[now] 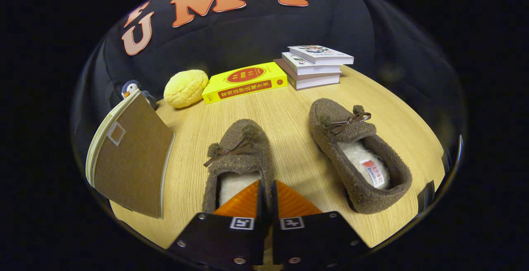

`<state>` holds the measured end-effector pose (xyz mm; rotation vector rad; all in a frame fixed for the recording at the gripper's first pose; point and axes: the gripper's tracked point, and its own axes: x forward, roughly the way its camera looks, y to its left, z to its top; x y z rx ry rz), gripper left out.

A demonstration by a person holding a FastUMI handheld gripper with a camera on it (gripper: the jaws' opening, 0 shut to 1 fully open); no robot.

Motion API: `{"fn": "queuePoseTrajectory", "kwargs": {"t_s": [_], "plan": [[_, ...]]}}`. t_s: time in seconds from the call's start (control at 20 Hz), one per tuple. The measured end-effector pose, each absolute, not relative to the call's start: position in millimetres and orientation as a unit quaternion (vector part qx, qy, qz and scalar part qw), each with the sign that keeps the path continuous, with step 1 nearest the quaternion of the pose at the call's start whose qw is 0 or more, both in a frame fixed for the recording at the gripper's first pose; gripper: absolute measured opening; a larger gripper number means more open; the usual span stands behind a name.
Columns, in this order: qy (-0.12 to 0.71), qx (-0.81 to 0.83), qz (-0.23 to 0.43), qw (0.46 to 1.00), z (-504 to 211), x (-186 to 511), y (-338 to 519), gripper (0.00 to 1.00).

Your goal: Open the storage box then place both shoes into the box .Put the left shoe in first, then the right shoe, with the right side of both shoes facing outward in a uniform manner.

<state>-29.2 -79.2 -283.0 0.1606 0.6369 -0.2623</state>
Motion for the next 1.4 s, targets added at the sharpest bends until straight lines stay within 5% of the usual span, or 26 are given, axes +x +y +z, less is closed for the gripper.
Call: {"fn": "queuePoseTrajectory", "kwargs": {"t_s": [0.15, 0.95, 1.4], "plan": [[0.308, 0.085, -0.128, 0.939, -269.8, -29.8, -72.3, 0.01], [0.180, 0.078, -0.086, 0.977, -85.1, 4.9, 49.3, 0.00], [0.205, 0.116, -0.002, 0.972, -105.4, 44.4, 191.3, 0.01]]}}
